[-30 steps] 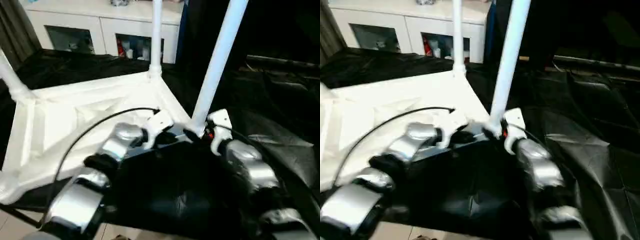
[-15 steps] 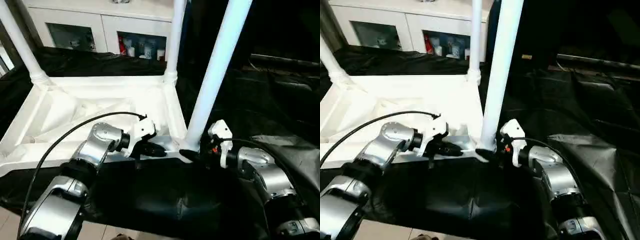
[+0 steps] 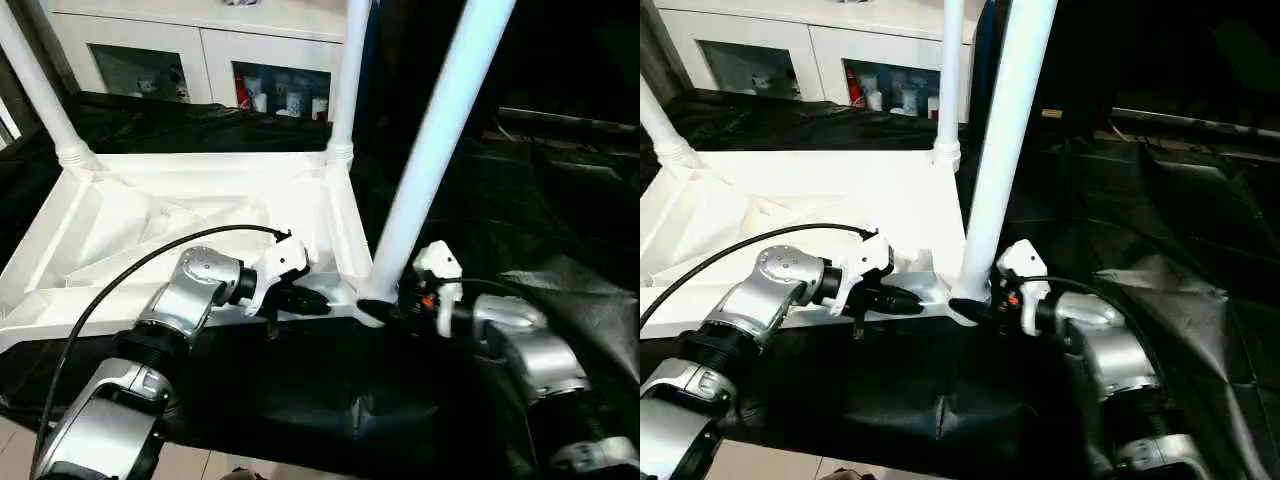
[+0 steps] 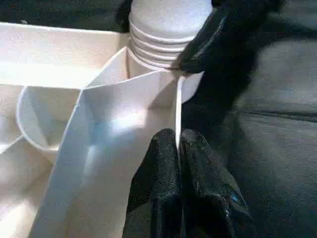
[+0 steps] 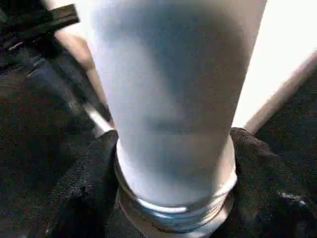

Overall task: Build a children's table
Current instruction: Rotate leg to tighten

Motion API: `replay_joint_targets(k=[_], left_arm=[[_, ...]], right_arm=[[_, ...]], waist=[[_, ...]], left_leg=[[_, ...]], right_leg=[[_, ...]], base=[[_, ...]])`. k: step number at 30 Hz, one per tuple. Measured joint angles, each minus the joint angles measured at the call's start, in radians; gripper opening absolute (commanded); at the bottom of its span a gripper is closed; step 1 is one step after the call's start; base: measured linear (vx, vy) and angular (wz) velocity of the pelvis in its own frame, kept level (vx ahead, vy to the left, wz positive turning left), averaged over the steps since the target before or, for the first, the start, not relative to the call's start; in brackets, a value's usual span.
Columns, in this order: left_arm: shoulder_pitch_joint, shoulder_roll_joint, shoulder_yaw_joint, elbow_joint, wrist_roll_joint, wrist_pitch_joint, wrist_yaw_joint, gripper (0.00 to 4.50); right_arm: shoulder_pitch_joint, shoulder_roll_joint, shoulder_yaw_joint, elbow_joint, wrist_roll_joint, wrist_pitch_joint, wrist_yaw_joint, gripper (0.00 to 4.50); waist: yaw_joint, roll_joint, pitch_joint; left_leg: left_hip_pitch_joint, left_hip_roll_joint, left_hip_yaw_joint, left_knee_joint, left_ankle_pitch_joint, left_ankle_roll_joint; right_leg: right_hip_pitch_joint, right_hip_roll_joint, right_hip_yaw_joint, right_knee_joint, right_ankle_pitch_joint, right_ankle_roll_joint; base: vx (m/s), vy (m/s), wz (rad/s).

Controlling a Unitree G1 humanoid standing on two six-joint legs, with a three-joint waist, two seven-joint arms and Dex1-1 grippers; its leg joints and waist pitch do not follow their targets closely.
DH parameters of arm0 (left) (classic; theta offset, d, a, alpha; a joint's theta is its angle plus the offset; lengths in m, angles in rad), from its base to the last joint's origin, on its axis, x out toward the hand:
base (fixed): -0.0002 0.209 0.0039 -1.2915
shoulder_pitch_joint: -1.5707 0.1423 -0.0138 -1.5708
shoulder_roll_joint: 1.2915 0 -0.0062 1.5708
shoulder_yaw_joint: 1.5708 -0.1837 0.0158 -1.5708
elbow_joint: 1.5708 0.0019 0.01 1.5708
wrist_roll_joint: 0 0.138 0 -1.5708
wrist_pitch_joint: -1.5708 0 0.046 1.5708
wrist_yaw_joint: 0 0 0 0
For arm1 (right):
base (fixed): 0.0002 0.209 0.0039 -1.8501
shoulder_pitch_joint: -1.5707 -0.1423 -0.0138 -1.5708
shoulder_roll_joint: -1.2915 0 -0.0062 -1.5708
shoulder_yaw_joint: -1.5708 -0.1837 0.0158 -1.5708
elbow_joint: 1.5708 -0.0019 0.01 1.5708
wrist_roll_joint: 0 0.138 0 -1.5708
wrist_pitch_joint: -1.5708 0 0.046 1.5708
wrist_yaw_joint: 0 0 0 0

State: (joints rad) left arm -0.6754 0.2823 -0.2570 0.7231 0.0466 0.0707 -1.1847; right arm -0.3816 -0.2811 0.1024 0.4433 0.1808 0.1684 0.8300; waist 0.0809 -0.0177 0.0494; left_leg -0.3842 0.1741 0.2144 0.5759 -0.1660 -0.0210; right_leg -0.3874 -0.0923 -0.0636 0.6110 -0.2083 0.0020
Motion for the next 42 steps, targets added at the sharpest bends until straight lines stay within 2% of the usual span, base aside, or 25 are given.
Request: replay_joint_targets(k=[4,9,12,15,16,19,22,26,30,33,36,41,42], left_arm=[[-0.05,-0.091,0.005,0.083,0.043,0.003,0.179,0.0],[-0.094,-0.181,0.005,0.15,0.072,0.038,0.354,0.0],[-0.111,-0.227,0.004,0.176,0.084,0.052,0.423,0.0],[-0.111,-0.234,0.003,0.178,0.087,0.058,0.426,0.0],[-0.111,-0.233,0.004,0.178,0.087,0.058,0.422,0.0],[-0.111,-0.225,0.005,0.178,0.085,0.053,0.403,0.0],[-0.113,-0.212,0.006,0.185,0.08,0.036,0.384,0.0],[-0.114,-0.181,0.006,0.187,0.069,0.022,0.337,0.0],[-0.079,-0.108,0.006,0.147,0.053,-0.033,0.2,0.0],[-0.052,-0.05,0.005,0.106,0.027,-0.046,0.093,0.0],[-0.027,-0.002,0.003,0.064,0.003,-0.042,-0.008,0.0],[-0.005,0.031,0.004,0.021,-0.019,-0.011,-0.084,0.0],[-0.002,0.036,0.004,0.015,-0.022,-0.007,-0.095,0.0]], right_arm=[[-0.029,0.098,-0.076,0.061,-0.02,0.01,-0.258,2.79],[-0.076,0.184,-0.123,0.113,-0.044,0.026,-0.498,2.79],[-0.102,0.206,-0.135,0.143,-0.066,0.029,-0.58,2.79],[-0.102,0.207,-0.136,0.145,-0.071,0.026,-0.582,2.79],[-0.101,0.207,-0.136,0.144,-0.072,0.022,-0.579,3.34],[-0.095,0.2,-0.136,0.144,-0.068,0.006,-0.538,3.48],[-0.086,0.181,-0.133,0.133,-0.063,0.005,-0.479,3.93],[-0.072,0.129,-0.103,0.099,-0.051,0.035,-0.367,3.96],[-0.008,0.023,-0.051,-0.004,-0.014,0.065,-0.164,3.96],[-0.003,-0.012,-0.024,-0.033,-0.011,0.065,-0.069,3.96],[-0.003,-0.038,-0.008,-0.054,-0.001,0.065,0.002,3.96],[-0.003,-0.048,0.024,-0.071,0.009,0.066,0.061,3.96],[-0.003,-0.05,0.027,-0.073,0.01,0.067,0.074,3.81]], waist=[[-0.004,-0.001,-0.001],[-0.006,-0.002,-0.002],[-0.005,-0.002,-0.002],[-0.002,0.0,-0.004],[-0.002,0.0,-0.004],[-0.003,0.0,-0.004],[-0.003,0.0,-0.004],[-0.001,0.0,-0.004],[-0.001,0.001,-0.004],[-0.007,0.001,-0.004],[-0.005,0.001,-0.004],[-0.003,0.002,-0.003],[0.0,0.002,-0.003]], left_leg=[[0.002,-0.001,0.0,0.002,0.0,0.0],[0.004,-0.002,0.0,0.003,0.0,0.0],[0.004,-0.002,0.0,0.003,0.0,0.0],[0.004,-0.002,0.0,0.002,0.0,0.0],[0.004,-0.002,0.0,0.002,0.0,0.0],[0.004,-0.002,0.0,0.001,0.0,0.0],[0.004,-0.002,0.0,-0.001,0.0,0.0],[0.004,-0.001,-0.001,-0.002,0.0,0.0],[0.005,-0.001,-0.001,-0.003,0.0,0.0],[0.004,-0.001,-0.002,-0.003,0.0,0.0],[0.003,-0.001,-0.002,-0.003,0.0,0.0],[-0.001,-0.001,-0.001,-0.003,0.0,0.0],[-0.001,-0.001,-0.001,-0.003,0.0,0.0]], right_leg=[[0.003,-0.001,0.001,-0.001,0.0,-0.001],[0.005,-0.001,0.002,-0.002,0.0,0.001],[0.006,-0.001,0.002,-0.004,-0.001,0.002],[0.007,-0.001,0.002,-0.004,0.0,0.001],[0.007,-0.001,0.002,-0.004,0.0,0.001],[0.006,-0.001,0.002,-0.004,0.001,0.0],[0.006,-0.001,0.001,-0.004,0.001,0.0],[0.005,-0.001,0.0,-0.003,0.002,0.0],[0.005,-0.001,0.0,-0.003,0.001,0.0],[0.003,0.0,0.0,-0.002,0.001,0.0],[0.002,0.0,-0.001,-0.003,0.0,0.001],[-0.001,0.0,0.0,-0.002,0.0,0.001],[-0.001,0.0,0.0,-0.002,0.0,0.0]], base=[[0.0,0.0,0.0],[0.0,0.0,0.0],[0.0,0.0,0.0],[0.0,0.0,0.0],[0.0,0.0,0.0],[0.0,0.0,0.0],[0.0,0.0,0.0],[0.0,0.0,0.0],[0.0,0.0,0.0],[0.0,0.0,0.0],[0.0,0.0,0.0],[0.0,0.0,0.0],[0.0,0.0,0.0]])
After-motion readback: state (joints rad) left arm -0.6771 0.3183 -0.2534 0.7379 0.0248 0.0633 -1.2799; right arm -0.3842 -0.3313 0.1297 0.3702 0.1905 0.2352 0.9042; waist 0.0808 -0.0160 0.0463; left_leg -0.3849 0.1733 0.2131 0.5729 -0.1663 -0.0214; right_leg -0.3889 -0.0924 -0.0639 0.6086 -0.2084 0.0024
